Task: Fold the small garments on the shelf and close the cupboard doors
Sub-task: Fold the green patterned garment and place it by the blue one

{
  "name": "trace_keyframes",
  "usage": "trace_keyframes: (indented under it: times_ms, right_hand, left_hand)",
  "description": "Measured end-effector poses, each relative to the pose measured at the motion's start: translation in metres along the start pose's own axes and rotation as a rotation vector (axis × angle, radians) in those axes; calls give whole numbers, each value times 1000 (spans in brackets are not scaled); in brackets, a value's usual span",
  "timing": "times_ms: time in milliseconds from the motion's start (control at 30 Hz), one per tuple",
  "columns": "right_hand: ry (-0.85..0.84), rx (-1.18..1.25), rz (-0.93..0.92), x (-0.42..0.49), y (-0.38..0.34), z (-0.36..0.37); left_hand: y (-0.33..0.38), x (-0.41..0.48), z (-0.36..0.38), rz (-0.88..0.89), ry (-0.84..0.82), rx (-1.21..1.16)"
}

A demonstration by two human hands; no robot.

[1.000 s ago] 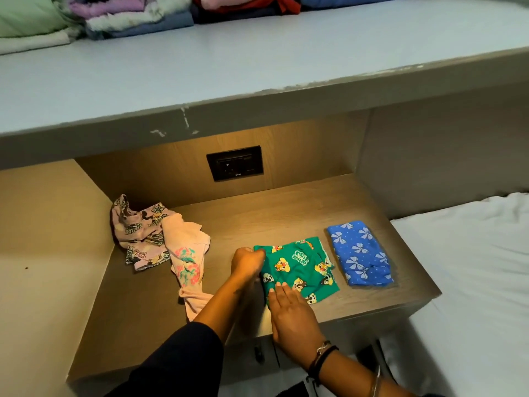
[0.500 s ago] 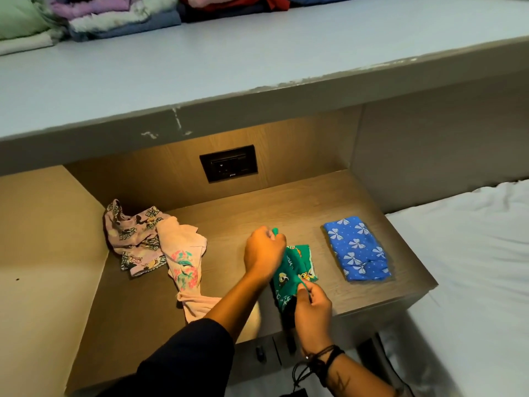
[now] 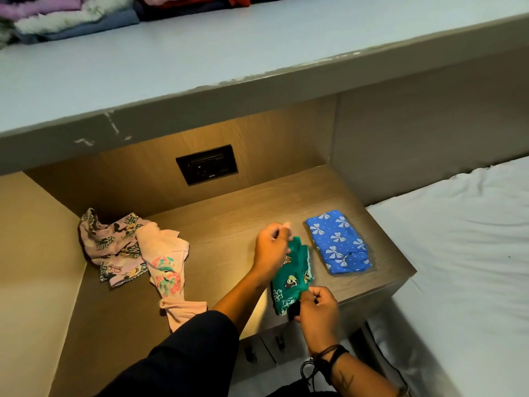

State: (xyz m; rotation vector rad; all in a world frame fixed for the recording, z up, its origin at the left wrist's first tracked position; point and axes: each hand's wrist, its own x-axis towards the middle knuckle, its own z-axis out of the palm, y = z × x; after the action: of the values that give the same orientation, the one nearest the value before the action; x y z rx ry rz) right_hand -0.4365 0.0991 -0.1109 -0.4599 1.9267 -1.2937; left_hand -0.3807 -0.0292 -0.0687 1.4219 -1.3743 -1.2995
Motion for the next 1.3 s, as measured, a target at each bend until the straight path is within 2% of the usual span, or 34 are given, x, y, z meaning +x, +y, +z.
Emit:
trace_keyframes:
  times_ms: [100, 200, 333, 400, 500, 600, 700, 800, 867, 933, 1000, 1067, 1167, 1300]
  right_hand:
    - [2, -30, 2, 2, 0, -5]
    - [9, -94, -44, 3, -4, -8]
    - [2, -245, -128, 2, -9, -17]
    - [37, -370, -260, -2, -11, -21]
    - [70, -751, -690, 2, -4, -25]
    - [-141, -1018, -1017, 6, 1, -28]
    - [-330, -1172, -1065, 12, 26, -35]
    - [-370, -1260, -1077, 15, 45, -46]
    - [-341, -1209, -1123, 15, 44, -49]
    - [-295, -1030, -1160, 14, 34, -49]
    - [-200, -790, -1051, 16, 17, -46]
    - [-104, -605, -797, 25, -1, -40]
    - [-139, -570, -377, 42, -21, -25]
    - [-228, -392, -103, 55, -37, -10]
  left_hand:
    - [-7, -3, -8, 2, 146, -91]
    - [-31, -10, -9, -49, 124, 12]
    - [-50, -21, -1, 57, 31, 570]
    - [-49, -22, 3, 119, 53, 714]
    - [-45, -18, 9, 130, 72, 761]
    - [-48, -18, 13, 109, 56, 746]
    - [-51, -18, 8, 61, 116, 688]
    - [-49, -14, 2, 45, 125, 710]
    - [-43, -12, 0, 26, 127, 716]
    - [-38, -15, -1, -8, 135, 692]
    - [-39, -20, -1, -79, 145, 630]
    - [-42, -28, -2, -196, 152, 497]
    - [-41, -37, -7, -374, 70, 322]
    - [-27, -38, -16, -516, -66, 120]
